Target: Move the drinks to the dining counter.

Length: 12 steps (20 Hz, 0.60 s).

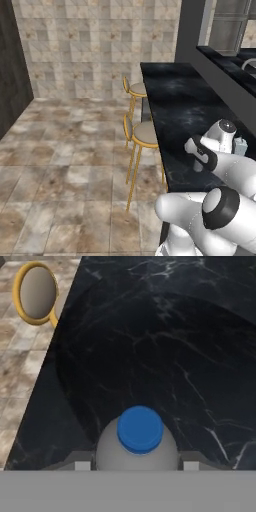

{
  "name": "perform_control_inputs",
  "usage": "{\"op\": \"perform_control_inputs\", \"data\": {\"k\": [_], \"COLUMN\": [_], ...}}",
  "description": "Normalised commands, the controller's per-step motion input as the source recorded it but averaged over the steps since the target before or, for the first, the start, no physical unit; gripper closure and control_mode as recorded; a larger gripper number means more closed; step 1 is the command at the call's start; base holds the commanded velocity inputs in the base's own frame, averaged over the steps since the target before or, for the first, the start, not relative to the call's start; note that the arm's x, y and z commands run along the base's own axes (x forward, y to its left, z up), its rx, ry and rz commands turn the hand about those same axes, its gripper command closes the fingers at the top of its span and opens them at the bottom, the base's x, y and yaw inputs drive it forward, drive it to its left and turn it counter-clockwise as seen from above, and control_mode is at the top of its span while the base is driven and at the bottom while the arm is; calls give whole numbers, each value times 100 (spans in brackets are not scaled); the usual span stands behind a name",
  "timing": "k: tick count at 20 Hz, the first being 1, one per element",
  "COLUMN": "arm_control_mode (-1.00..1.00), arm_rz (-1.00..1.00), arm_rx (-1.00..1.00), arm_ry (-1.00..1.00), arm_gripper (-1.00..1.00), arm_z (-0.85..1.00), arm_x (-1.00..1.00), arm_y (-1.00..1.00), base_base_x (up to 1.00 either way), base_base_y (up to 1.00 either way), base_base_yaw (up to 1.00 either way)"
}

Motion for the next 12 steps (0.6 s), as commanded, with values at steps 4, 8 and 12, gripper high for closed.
{"op": "perform_control_inputs", "data": {"k": [4, 8, 12], "arm_control_mode": [-100, -100, -100], "arm_rz": [0, 0, 0], "arm_rx": [-2, -2, -1], "arm_ry": [0, 0, 0], "arm_gripper": [100, 100, 100], "arm_z": [-13, -13, -9], "arm_x": [28, 22, 9], "arm_y": [0, -3, -4], "base_base_x": [0, 0, 0], "base_base_y": [0, 0, 0], "base_base_yaw": [0, 0, 0]}}
